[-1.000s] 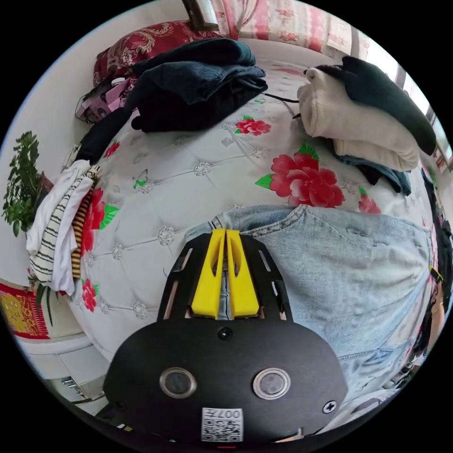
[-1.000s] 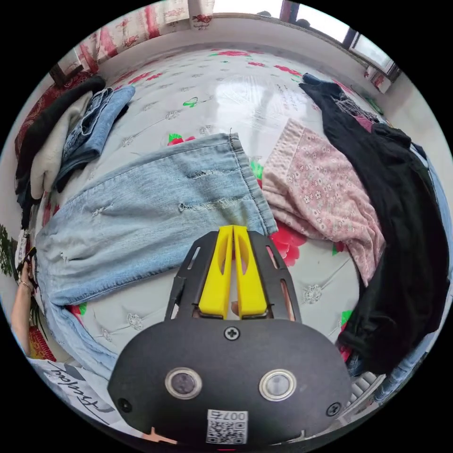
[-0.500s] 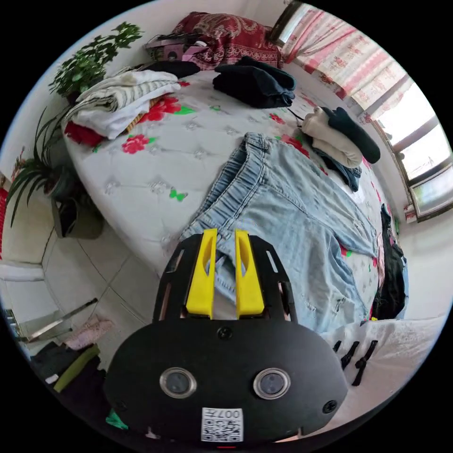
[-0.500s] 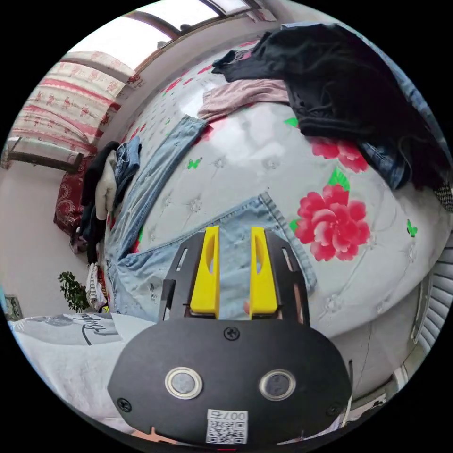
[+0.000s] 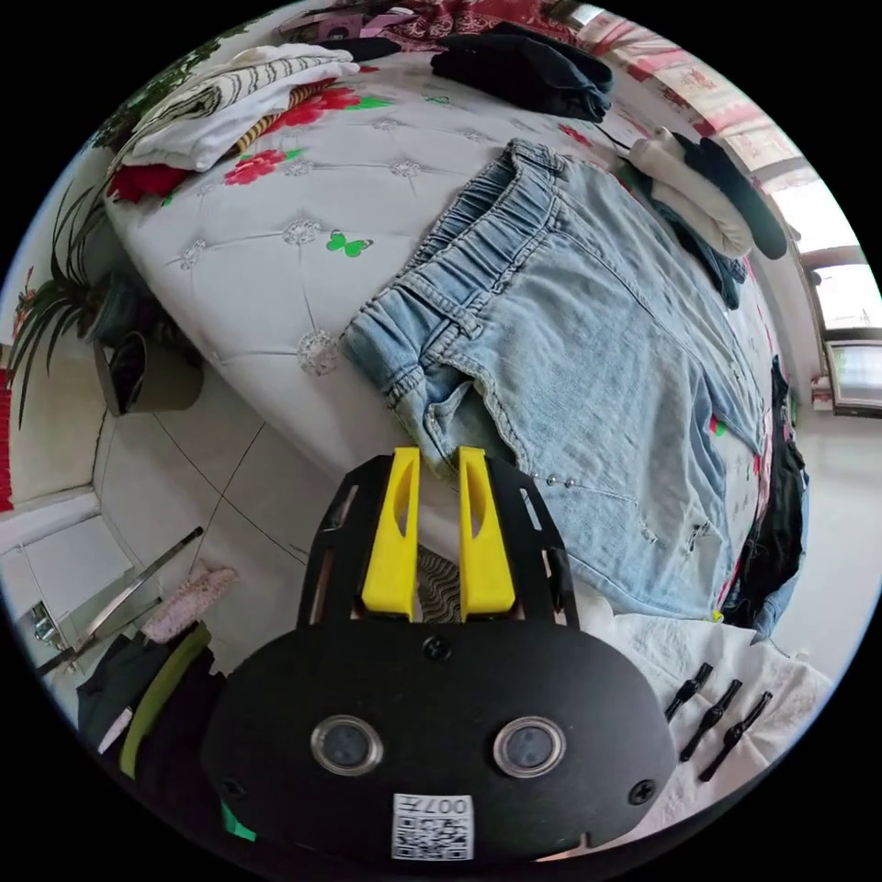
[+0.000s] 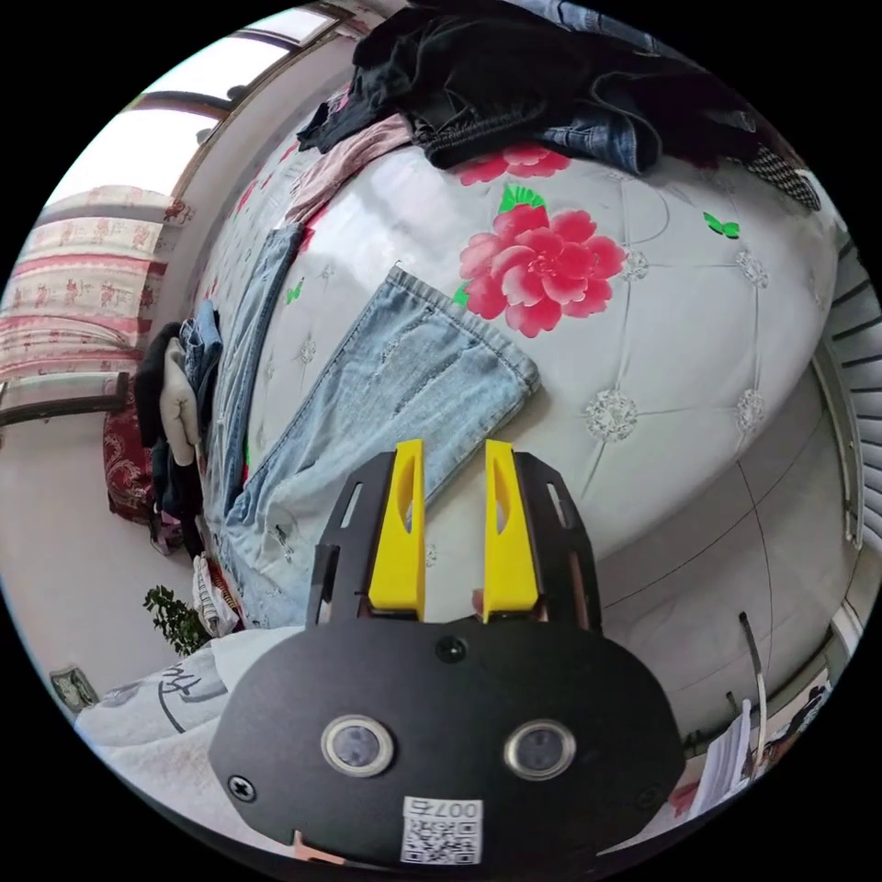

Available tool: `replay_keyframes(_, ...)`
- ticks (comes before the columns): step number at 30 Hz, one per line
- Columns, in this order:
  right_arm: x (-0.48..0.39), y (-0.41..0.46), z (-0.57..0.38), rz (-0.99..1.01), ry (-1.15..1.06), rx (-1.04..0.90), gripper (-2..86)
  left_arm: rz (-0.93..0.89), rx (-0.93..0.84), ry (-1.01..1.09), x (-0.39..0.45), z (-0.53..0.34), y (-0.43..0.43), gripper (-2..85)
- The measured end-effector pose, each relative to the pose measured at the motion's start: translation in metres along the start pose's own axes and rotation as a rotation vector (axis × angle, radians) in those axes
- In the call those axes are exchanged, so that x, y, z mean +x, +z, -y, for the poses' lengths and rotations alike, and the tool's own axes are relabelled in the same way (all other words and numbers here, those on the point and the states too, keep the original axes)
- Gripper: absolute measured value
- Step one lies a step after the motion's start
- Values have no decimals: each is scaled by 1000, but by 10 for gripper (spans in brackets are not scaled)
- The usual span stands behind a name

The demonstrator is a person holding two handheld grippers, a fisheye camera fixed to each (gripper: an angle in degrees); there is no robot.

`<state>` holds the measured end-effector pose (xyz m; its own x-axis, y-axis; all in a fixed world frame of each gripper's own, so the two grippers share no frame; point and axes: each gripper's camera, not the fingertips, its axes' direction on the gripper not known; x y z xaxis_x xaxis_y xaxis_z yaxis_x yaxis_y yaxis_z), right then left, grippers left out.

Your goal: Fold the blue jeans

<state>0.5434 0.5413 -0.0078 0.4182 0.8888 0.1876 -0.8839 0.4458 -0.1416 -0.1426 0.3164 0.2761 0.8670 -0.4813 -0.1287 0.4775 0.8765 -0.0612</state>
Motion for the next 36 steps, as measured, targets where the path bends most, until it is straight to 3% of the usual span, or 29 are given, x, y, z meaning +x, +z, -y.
replay_keyframes(5, 20, 5, 5, 61, 21, -18, 21, -206, 35, -51, -35, 2, -12, 8)
replay_keyframes(9, 27, -43, 8, 507, -51, 135, 2, -578, 164, -79, -71, -1, -42, 0)
replay_keyframes(13, 11, -102, 5, 890, -194, 308, -1, -721, 294, 36, -77, 4, -80, -1)
replay_keyframes(16, -2, -131, -10, 972, -331, 417, -1, -771, 398, 144, -81, 4, -108, 0)
replay_keyframes(28, -31, -98, -2, 884, -246, 336, -1, -818, 368, -1, -92, 14, -81, 1)
replay_keyframes(32, -87, -71, 60, 842, -195, 311, -1, -773, 355, 67, -46, 89, -75, 10)
replay_keyframes(36, -199, -8, 157, 719, -274, 288, 4, -603, 355, 37, 28, 200, -40, 46)
